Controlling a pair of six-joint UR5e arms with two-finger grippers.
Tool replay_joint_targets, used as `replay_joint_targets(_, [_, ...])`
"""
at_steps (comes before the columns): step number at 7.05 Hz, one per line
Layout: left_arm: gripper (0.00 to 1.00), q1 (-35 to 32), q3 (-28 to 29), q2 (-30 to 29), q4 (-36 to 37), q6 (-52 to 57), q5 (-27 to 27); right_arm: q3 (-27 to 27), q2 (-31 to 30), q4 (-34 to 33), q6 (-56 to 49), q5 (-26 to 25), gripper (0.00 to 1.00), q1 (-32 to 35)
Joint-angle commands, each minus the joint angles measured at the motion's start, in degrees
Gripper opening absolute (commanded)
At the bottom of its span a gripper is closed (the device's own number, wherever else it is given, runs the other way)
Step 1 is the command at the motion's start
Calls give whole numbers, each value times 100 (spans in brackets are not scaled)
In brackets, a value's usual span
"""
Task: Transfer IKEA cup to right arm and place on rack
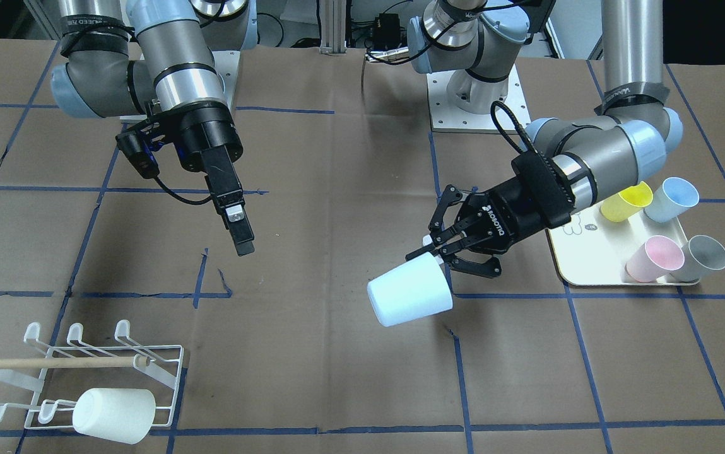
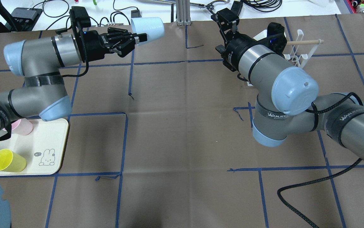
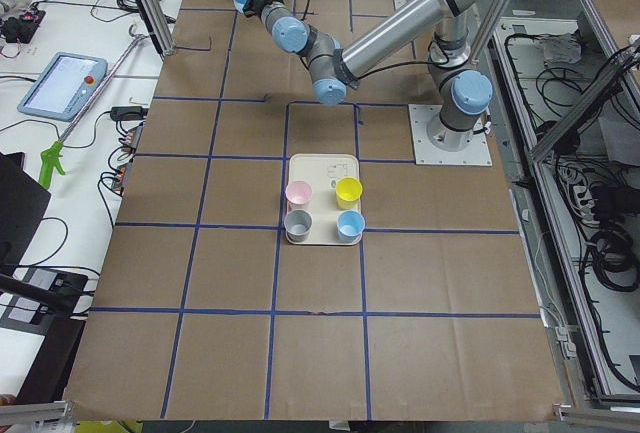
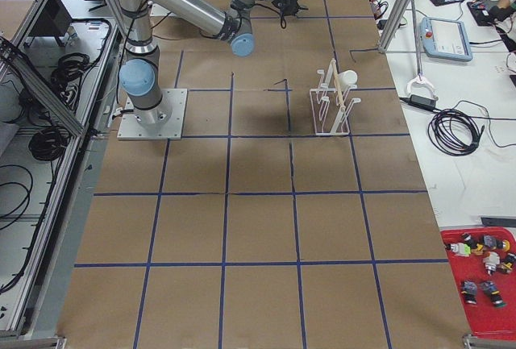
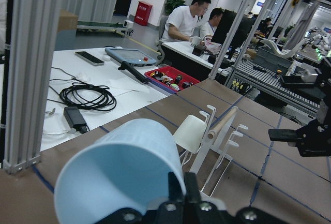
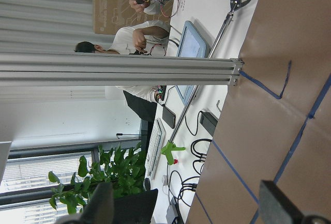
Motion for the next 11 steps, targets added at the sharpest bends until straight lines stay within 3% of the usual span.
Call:
replay_joint_targets(1, [4,-236,-751,34,1318,-49,-102,9,8,2,623,-35,100,252])
replay_joint_targets(5, [4,-404,-894,174,1375,-260,-84,527,0,-253,623,-44,100,324])
replay_joint_targets(11, [4,-466,-903,174,1375,-340,-76,458,8,-244,983,-79,99,579])
